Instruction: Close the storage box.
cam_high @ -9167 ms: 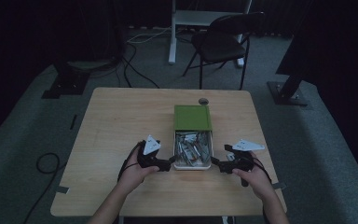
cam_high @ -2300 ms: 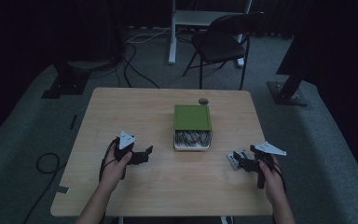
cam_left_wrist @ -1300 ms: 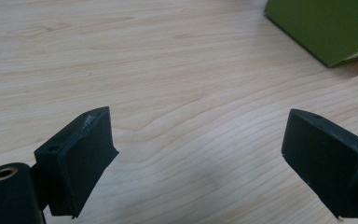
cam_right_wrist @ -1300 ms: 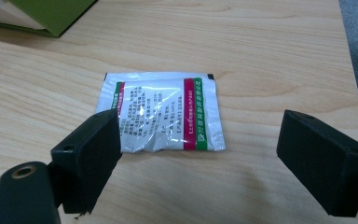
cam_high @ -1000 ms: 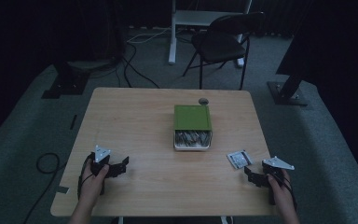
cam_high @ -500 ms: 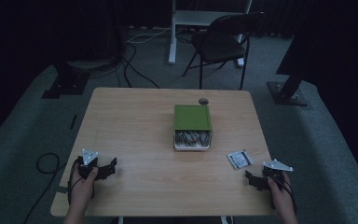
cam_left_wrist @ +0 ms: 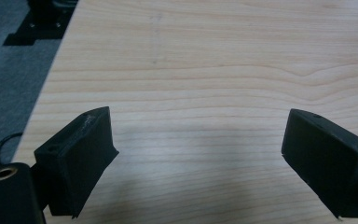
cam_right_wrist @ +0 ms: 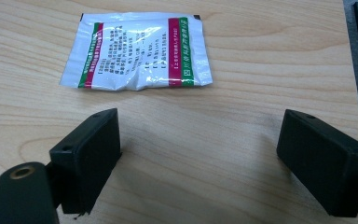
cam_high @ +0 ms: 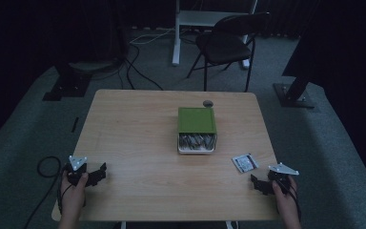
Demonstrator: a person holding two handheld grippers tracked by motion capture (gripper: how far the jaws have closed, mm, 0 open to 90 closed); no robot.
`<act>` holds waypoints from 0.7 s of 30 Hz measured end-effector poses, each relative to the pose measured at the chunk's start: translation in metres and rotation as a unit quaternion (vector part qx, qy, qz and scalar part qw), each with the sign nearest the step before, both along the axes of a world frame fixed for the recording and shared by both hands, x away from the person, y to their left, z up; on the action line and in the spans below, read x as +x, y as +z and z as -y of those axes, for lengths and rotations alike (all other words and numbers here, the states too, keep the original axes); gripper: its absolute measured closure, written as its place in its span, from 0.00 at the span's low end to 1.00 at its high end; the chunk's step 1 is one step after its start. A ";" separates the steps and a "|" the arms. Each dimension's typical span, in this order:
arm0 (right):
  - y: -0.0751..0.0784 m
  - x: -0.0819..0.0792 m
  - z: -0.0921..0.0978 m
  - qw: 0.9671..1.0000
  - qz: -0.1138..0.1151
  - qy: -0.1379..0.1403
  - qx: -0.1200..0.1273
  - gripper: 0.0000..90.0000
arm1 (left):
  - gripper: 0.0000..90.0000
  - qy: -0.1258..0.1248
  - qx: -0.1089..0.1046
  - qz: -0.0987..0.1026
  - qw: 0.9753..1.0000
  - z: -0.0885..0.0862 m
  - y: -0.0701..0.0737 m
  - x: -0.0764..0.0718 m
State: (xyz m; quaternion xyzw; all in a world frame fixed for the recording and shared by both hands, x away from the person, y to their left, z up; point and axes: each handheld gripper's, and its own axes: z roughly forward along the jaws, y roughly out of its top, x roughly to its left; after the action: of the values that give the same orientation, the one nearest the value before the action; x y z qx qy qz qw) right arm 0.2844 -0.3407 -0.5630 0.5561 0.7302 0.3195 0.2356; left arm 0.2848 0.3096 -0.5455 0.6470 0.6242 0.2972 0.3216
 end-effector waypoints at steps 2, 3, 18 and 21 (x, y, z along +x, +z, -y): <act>0.000 0.000 0.000 1.000 0.000 0.000 0.000 0.14 | 0.11 0.005 0.006 -0.002 1.000 0.000 -0.001 0.000; 0.000 0.000 0.000 1.000 0.000 0.000 0.000 0.14 | 0.11 0.006 0.005 -0.006 1.000 0.000 -0.002 0.000; 0.000 0.000 0.000 1.000 0.000 0.000 0.000 0.14 | 0.11 0.017 0.015 -0.026 0.999 0.006 -0.008 0.000; 0.000 0.000 0.000 1.000 0.000 0.000 0.000 0.14 | 0.11 0.028 0.018 -0.038 0.999 0.005 -0.009 0.000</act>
State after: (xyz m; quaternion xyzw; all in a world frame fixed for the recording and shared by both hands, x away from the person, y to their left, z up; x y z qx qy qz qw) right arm 0.2845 -0.3407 -0.5630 0.5559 0.7302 0.3196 0.2358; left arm 0.2846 0.3043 -0.5546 0.6460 0.6483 0.2924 0.2771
